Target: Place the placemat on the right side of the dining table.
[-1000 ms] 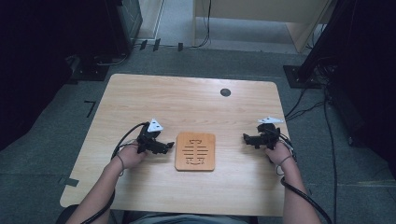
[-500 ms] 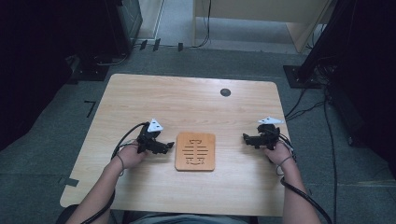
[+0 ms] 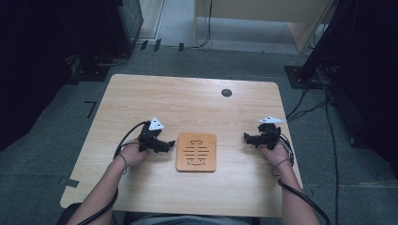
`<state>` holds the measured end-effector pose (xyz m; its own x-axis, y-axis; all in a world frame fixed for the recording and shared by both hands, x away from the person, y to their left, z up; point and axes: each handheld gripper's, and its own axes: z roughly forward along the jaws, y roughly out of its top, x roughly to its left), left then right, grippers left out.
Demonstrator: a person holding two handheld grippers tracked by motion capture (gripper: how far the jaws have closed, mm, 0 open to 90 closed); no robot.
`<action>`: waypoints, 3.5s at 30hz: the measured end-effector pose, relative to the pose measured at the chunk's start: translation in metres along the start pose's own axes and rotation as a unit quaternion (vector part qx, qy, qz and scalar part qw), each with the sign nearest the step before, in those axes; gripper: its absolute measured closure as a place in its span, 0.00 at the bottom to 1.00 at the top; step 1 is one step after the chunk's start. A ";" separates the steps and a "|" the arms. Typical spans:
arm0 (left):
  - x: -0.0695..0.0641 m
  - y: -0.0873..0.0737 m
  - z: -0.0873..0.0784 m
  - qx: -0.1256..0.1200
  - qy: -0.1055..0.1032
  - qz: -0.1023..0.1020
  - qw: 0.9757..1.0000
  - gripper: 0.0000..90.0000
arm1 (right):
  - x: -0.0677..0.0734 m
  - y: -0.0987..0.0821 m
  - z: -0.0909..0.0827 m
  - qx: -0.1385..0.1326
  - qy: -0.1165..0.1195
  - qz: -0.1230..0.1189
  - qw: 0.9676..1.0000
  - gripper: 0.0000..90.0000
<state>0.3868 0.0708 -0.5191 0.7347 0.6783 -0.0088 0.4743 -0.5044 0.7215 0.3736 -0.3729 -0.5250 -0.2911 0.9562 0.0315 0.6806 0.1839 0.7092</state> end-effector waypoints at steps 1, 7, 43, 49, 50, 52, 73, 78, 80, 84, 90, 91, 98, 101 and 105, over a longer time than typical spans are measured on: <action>0.000 0.000 0.000 0.000 0.000 0.000 1.000 0.09 | 0.001 0.001 0.001 0.000 -0.003 0.005 1.000 0.00; 0.000 0.003 0.003 -0.001 0.014 -0.013 1.000 0.09 | 0.007 0.009 -0.001 0.048 -0.013 0.014 0.999 0.00; 0.009 0.010 -0.010 0.030 0.003 -0.077 0.997 0.17 | 0.001 0.027 -0.018 0.104 0.077 0.044 0.991 0.24; 0.009 0.010 -0.010 0.032 0.002 -0.077 0.997 0.17 | 0.005 0.026 -0.020 0.086 0.085 0.032 0.992 0.25; 0.009 0.011 -0.010 0.033 0.000 -0.076 0.997 0.17 | 0.006 0.026 -0.020 0.084 0.086 0.031 0.992 0.26; 0.008 0.011 -0.011 0.033 -0.004 -0.075 0.997 0.17 | 0.009 0.026 -0.021 0.081 0.088 0.023 0.993 0.27; 0.006 0.009 -0.016 0.028 -0.005 -0.077 0.997 0.17 | 0.032 0.032 -0.019 0.097 0.105 -0.015 0.990 0.31; 0.003 0.010 -0.018 0.021 -0.008 -0.072 0.997 0.17 | 0.037 0.034 -0.017 0.094 0.110 -0.017 0.989 0.31; 0.002 0.011 -0.018 0.021 -0.009 -0.072 0.997 0.17 | 0.040 0.034 -0.016 0.095 0.113 -0.018 0.989 0.31; 0.001 0.010 -0.018 0.021 -0.011 -0.071 0.997 0.17 | 0.045 0.036 -0.014 0.094 0.118 -0.029 0.988 0.31; 0.001 0.009 -0.020 0.020 -0.011 -0.076 0.997 0.17 | 0.053 0.038 -0.010 0.092 0.126 -0.040 0.987 0.31; 0.001 0.009 -0.020 0.019 -0.011 -0.075 0.997 0.17 | 0.054 0.038 -0.010 0.094 0.127 -0.039 0.987 0.31; 0.000 0.008 -0.021 0.020 -0.010 -0.078 0.997 0.17 | 0.062 0.040 -0.005 0.095 0.134 -0.044 0.985 0.31; 0.000 0.007 -0.022 0.019 -0.010 -0.077 0.997 0.17 | 0.065 0.040 -0.004 0.095 0.137 -0.047 0.985 0.31; -0.001 0.007 -0.022 0.023 -0.010 -0.075 0.997 0.17 | 0.069 0.041 -0.003 0.094 0.143 -0.048 0.984 0.31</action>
<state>0.3789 0.0785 -0.4995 0.6624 0.7380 -0.1288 0.6012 -0.4211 0.6792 0.3794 -0.3003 -0.4915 -0.5200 0.8335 0.1868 0.7448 0.3354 0.5769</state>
